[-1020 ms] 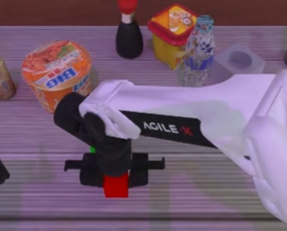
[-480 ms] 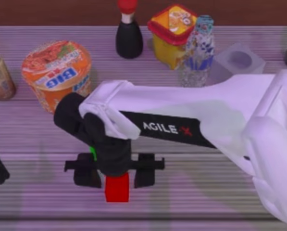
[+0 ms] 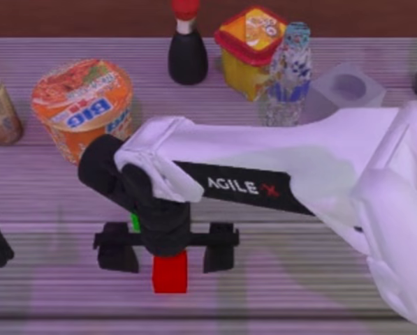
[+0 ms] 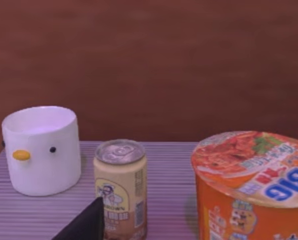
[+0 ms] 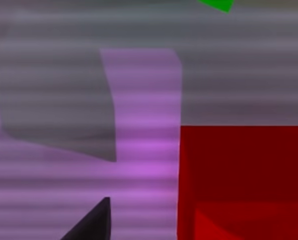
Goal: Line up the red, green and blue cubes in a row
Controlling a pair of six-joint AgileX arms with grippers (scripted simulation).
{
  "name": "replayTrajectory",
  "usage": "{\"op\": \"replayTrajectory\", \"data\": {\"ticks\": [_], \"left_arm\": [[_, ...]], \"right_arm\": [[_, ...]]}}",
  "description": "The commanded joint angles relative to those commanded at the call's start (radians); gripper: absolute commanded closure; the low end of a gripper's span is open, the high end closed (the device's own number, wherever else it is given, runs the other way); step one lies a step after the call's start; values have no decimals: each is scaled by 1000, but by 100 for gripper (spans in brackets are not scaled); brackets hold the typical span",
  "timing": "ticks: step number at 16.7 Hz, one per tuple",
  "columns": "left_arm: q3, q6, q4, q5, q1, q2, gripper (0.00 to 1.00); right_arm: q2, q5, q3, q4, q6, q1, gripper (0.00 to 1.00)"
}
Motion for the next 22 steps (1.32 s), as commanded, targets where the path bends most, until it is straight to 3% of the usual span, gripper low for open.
{"op": "replayTrajectory", "data": {"ticks": [3, 9, 15, 18, 22], "left_arm": [[0, 0, 0, 0, 0, 0, 0], [0, 0, 0, 0, 0, 0, 0], [0, 0, 0, 0, 0, 0, 0], [47, -3, -31, 0, -16, 49, 0], [214, -16, -140, 0, -69, 237, 0]], "right_arm": [[-3, 0, 16, -18, 0, 1, 0], [-53, -1, 154, -214, 2, 10, 0], [-59, -1, 170, -232, 1, 4, 0], [-120, 19, 120, -202, -32, -21, 0], [-347, 73, -59, -93, -141, -113, 0]]}}
